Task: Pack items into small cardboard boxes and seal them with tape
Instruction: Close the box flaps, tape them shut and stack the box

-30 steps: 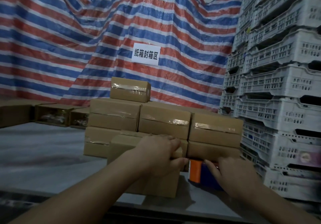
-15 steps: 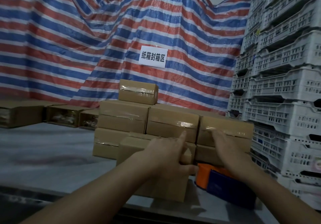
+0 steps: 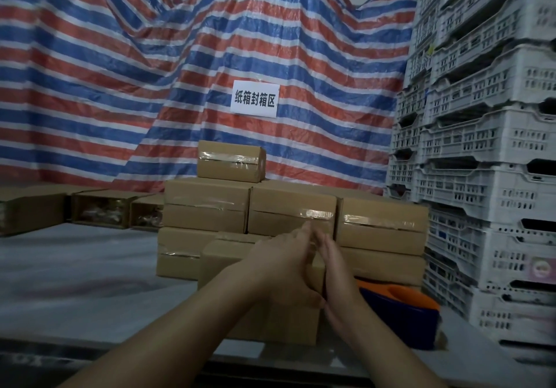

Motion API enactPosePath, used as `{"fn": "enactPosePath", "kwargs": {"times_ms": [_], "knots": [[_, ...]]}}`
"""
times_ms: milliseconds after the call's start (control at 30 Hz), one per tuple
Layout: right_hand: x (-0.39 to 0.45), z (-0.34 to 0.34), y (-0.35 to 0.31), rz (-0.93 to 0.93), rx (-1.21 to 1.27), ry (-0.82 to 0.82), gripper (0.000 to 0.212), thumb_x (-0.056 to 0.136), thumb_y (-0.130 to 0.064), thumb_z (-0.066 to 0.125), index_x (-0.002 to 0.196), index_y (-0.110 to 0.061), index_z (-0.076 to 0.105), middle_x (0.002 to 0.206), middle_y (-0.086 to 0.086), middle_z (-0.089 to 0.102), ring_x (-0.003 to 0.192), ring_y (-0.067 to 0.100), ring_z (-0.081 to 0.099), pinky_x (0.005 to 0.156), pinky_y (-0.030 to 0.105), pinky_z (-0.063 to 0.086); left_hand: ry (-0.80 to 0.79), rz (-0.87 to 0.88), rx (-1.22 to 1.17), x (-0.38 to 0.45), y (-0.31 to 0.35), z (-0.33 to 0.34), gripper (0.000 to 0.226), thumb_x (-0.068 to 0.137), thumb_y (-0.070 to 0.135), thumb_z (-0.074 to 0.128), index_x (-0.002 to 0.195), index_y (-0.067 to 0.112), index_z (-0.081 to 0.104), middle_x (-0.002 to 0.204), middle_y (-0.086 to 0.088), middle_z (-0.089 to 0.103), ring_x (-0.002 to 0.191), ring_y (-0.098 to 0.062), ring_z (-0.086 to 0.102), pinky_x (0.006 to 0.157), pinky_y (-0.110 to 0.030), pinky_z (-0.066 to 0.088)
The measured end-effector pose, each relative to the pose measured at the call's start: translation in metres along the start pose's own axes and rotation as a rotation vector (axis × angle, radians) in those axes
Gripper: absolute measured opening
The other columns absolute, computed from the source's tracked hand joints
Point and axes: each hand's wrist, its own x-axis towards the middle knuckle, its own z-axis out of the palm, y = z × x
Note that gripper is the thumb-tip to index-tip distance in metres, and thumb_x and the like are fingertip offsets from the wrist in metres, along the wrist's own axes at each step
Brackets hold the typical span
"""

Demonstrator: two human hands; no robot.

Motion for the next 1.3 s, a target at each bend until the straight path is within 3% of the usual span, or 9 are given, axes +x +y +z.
{"fn": "enactPosePath", "kwargs": {"times_ms": [167, 300, 367, 500, 700, 867, 933, 1033, 1300], "knots": [[-0.011, -0.003, 0.01, 0.093, -0.044, 0.041, 0.05, 0.076, -0.074, 0.035, 0.101, -0.049, 0.071, 0.112, -0.006, 0.071, 0.121, 0.021, 0.059, 0.109, 0.046, 0.043, 0.16, 0.047, -0.232, -0.013, -0.016, -0.016, 0.102, 0.078, 0.055, 0.073, 0.154, 0.037, 0.008, 0.16, 0.012, 0.021, 0.141, -0.004, 0.024, 0.1, -0.017, 0.025], [-0.005, -0.017, 0.009, 0.064, -0.172, -0.014, 0.107, 0.063, -0.093, 0.033, 0.156, -0.041, 0.026, 0.164, -0.004, 0.026, 0.15, 0.022, 0.024, 0.122, 0.051, 0.019, 0.436, -0.069, -0.289, -0.044, -0.047, -0.018, 0.094, 0.068, 0.088, 0.041, 0.149, 0.048, 0.016, 0.154, 0.021, 0.026, 0.127, 0.007, 0.028, 0.102, -0.023, 0.032], [-0.005, -0.019, 0.01, 0.051, -0.235, -0.05, 0.117, 0.052, -0.101, 0.039, 0.155, -0.052, 0.012, 0.166, -0.01, 0.017, 0.148, 0.018, 0.024, 0.115, 0.042, 0.031, 0.454, -0.211, -0.468, -0.062, -0.068, -0.01, 0.101, 0.062, 0.089, 0.041, 0.151, 0.048, 0.013, 0.156, 0.019, 0.026, 0.125, 0.003, 0.033, 0.101, -0.029, 0.038], [-0.021, -0.021, 0.022, 0.091, -0.303, -0.183, 0.108, 0.041, -0.092, 0.072, 0.124, -0.081, 0.005, 0.145, -0.019, 0.04, 0.119, 0.002, 0.05, 0.09, 0.025, 0.054, 0.275, -0.32, -0.903, -0.092, -0.088, 0.018, 0.09, 0.064, 0.075, 0.054, 0.142, 0.063, 0.01, 0.142, 0.02, 0.044, 0.105, 0.006, 0.053, 0.092, -0.023, 0.048], [-0.03, -0.013, 0.017, -0.041, -0.308, -0.136, 0.111, 0.064, -0.066, 0.066, 0.152, -0.055, 0.0, 0.145, -0.009, 0.047, 0.123, 0.008, 0.055, 0.1, 0.031, 0.053, 0.34, -0.269, -1.089, -0.097, -0.08, 0.027, 0.061, 0.074, 0.054, 0.061, 0.13, 0.056, 0.036, 0.103, 0.037, 0.065, 0.095, 0.016, 0.061, 0.065, -0.007, 0.051], [-0.007, 0.002, -0.069, -0.199, -0.322, 0.209, 0.104, 0.052, -0.087, 0.05, 0.146, -0.044, 0.038, 0.113, -0.009, 0.064, 0.095, 0.011, 0.064, 0.071, 0.026, 0.054, 0.52, -0.151, -0.953, -0.05, -0.053, -0.056, 0.043, 0.068, 0.072, 0.056, 0.109, 0.062, 0.051, 0.098, 0.035, 0.063, 0.088, 0.012, 0.062, 0.055, -0.009, 0.051], [0.027, 0.002, -0.115, -0.292, -0.275, 0.238, 0.084, 0.068, -0.087, 0.049, 0.14, -0.043, 0.045, 0.116, -0.006, 0.065, 0.1, 0.018, 0.065, 0.081, 0.039, 0.057, 0.642, -0.09, -0.893, -0.006, -0.047, -0.099, 0.044, 0.075, 0.07, 0.057, 0.114, 0.049, 0.054, 0.1, 0.022, 0.065, 0.087, 0.0, 0.066, 0.058, -0.017, 0.055], [0.092, -0.003, -0.169, -0.361, -0.139, 0.195, 0.049, 0.098, -0.054, 0.051, 0.14, -0.03, 0.051, 0.124, 0.004, 0.064, 0.111, 0.028, 0.062, 0.095, 0.049, 0.053, 0.792, -0.15, -0.871, 0.069, -0.052, -0.15, 0.047, 0.089, 0.059, 0.057, 0.124, 0.028, 0.056, 0.1, 0.01, 0.061, 0.091, -0.012, 0.063, 0.068, -0.03, 0.054], [0.228, -0.017, -0.198, -0.138, -0.104, 0.128, 0.029, 0.103, -0.028, 0.043, 0.098, -0.02, 0.071, 0.076, 0.0, 0.076, 0.062, 0.015, 0.072, 0.052, 0.026, 0.057, 0.567, -0.414, -0.668, 0.216, -0.103, -0.176, 0.063, 0.099, 0.047, 0.045, 0.148, 0.011, 0.03, 0.136, -0.016, 0.051, 0.115, -0.032, 0.057, 0.098, -0.044, 0.05]]}}
